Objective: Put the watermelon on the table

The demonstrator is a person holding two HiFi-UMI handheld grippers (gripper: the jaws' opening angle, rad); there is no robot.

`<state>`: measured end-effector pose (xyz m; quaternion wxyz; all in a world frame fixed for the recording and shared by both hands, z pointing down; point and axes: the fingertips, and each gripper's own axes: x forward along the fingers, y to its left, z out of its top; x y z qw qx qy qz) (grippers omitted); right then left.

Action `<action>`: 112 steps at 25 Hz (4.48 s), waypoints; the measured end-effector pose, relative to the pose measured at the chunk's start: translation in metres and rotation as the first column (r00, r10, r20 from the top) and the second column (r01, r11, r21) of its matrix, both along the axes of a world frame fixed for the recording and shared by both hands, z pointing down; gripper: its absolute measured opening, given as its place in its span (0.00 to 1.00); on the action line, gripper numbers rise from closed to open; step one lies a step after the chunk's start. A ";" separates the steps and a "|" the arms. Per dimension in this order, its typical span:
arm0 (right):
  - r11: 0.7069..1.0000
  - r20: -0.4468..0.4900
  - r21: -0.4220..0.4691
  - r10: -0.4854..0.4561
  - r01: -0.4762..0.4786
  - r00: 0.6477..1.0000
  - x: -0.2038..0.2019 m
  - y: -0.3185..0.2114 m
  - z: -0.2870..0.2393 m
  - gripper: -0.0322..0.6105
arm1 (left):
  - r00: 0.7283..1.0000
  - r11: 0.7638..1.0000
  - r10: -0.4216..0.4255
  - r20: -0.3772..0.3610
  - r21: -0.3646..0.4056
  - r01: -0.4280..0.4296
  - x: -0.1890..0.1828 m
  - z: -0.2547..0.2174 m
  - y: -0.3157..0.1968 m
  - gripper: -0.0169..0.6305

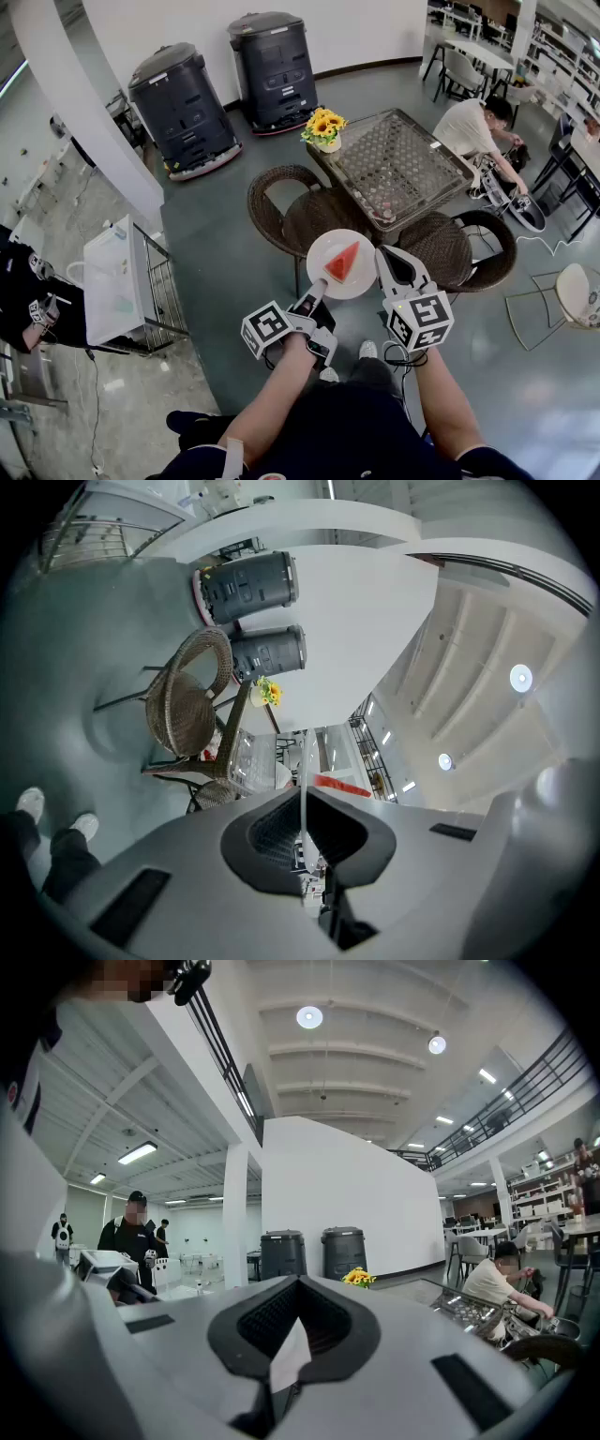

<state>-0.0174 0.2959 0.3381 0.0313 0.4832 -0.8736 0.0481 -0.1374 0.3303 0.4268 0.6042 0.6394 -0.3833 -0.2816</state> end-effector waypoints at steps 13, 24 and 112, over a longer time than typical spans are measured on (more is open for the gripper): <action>1.000 0.031 -0.002 -0.001 0.001 1.000 -0.001 -0.003 0.003 0.05 | 1.000 1.000 0.008 0.013 0.004 -0.008 0.000 0.002 -0.001 0.05; 1.000 0.040 -0.013 -0.018 0.019 0.999 0.015 -0.022 0.010 0.05 | 1.000 1.000 -0.010 0.023 -0.005 0.010 0.014 0.006 -0.017 0.05; 0.986 -0.076 -0.140 0.078 -0.088 0.994 0.032 -0.444 0.063 0.05 | 0.988 0.981 0.156 0.018 -0.117 -0.152 0.029 0.079 -0.440 0.05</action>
